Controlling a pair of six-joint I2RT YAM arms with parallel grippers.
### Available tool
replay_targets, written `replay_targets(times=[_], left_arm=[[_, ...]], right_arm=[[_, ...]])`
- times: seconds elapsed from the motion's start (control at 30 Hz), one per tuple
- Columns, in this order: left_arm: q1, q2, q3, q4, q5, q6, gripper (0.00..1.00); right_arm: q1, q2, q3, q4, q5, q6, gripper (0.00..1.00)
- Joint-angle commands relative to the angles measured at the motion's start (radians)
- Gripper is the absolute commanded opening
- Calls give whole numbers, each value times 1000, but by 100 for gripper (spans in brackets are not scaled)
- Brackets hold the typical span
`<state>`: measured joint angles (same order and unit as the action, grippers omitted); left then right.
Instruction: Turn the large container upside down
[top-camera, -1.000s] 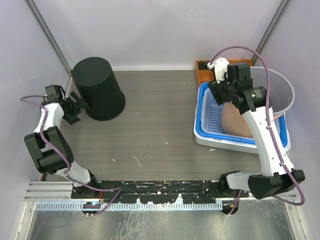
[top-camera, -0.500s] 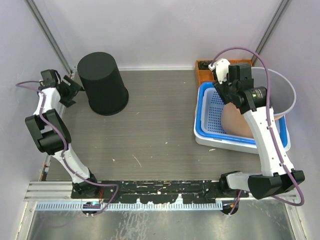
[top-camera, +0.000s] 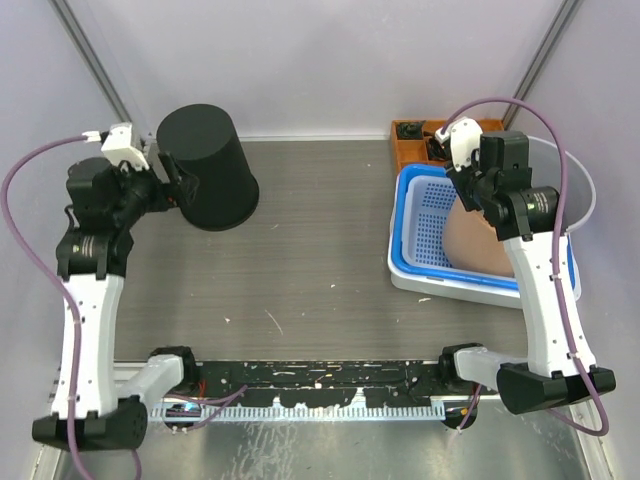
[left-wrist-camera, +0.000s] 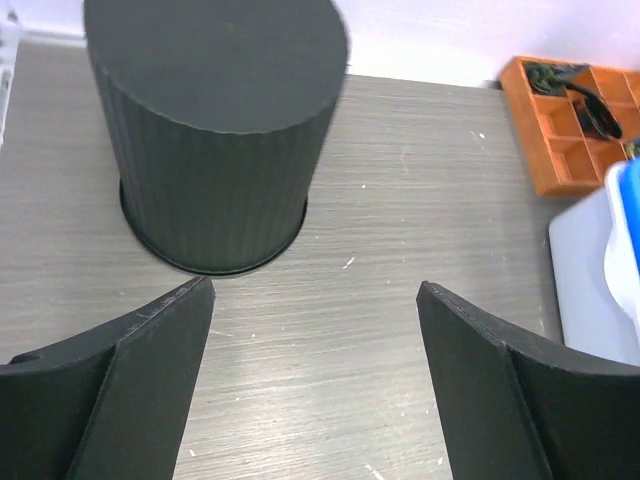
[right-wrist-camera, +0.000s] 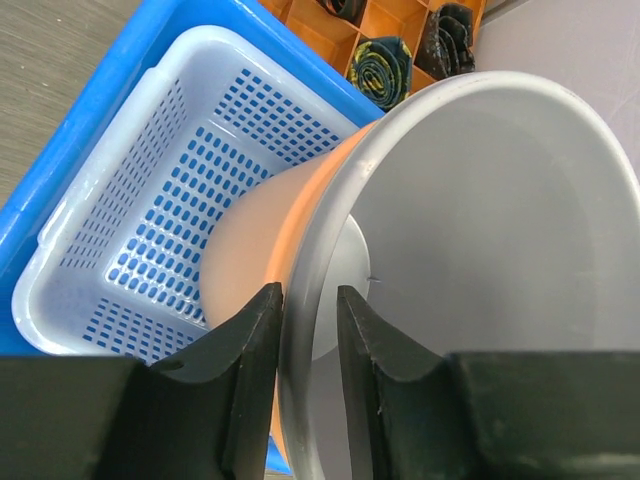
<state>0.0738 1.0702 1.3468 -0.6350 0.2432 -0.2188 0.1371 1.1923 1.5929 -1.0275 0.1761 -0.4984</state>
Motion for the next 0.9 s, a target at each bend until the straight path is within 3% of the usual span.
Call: replay_targets(times=[0.0,0.13,0.3,0.43,0.6,0.87], left_arm=[[-124,-17,-80,-64,-67,98,85],[-270,95,-118,16,-240,85,86],[-406,338,-5,20,-436,128,91],[-410,470,84,41,-490,176,91],[-411,652,195,97,-587,234,92],[-341,921,421,61,-691,288,93]], right_arm=[[-7,-31,17,23,-17,7,32],[-8,-36,9,29,-15,14,31],[-23,-41,-4,35,2,6,30],[-27,-44,-4,31,-18,11,24],[-31,-42,9,18,-40,6,1],[-32,-15,139,-1,-63,-25,1]])
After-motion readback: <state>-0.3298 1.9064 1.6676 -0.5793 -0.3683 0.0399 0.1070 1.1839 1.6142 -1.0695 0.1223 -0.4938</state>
